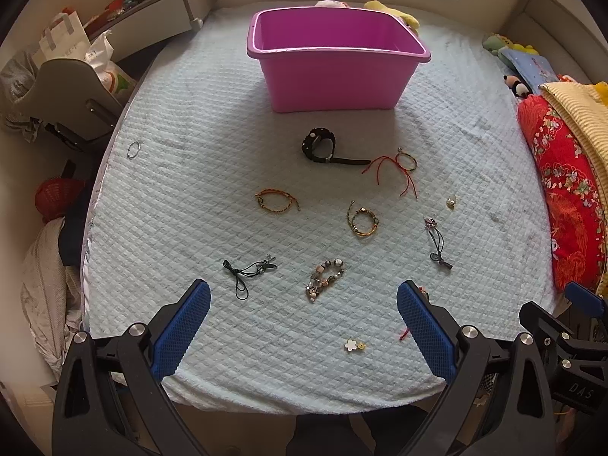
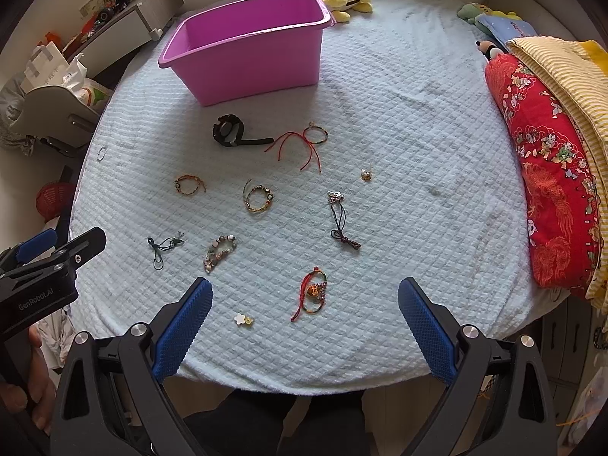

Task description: Organize jewelry

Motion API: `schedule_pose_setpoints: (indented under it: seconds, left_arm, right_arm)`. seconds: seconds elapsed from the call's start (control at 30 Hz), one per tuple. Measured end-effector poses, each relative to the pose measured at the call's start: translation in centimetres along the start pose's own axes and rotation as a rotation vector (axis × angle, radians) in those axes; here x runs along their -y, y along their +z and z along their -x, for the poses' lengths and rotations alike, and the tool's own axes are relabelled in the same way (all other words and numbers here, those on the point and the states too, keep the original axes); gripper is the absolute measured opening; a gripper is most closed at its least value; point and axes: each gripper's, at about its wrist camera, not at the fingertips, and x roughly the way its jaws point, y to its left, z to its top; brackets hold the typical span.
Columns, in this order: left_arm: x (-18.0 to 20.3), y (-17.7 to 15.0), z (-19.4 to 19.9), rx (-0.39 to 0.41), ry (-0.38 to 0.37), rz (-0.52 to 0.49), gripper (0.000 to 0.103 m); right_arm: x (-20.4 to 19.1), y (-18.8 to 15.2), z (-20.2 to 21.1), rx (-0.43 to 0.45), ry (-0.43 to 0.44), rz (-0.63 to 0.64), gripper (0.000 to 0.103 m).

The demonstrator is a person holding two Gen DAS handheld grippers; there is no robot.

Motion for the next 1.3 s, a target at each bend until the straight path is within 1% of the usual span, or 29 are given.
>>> schedule_pose_setpoints:
  seconds: [1.3]
  left_arm:
    - [-0.31, -0.68, 0.77, 0.009, 0.021, -0.006, 0.097]
  right_arm:
    - [0.32, -0.56, 0.6, 0.001, 0.003, 0.003, 0.094]
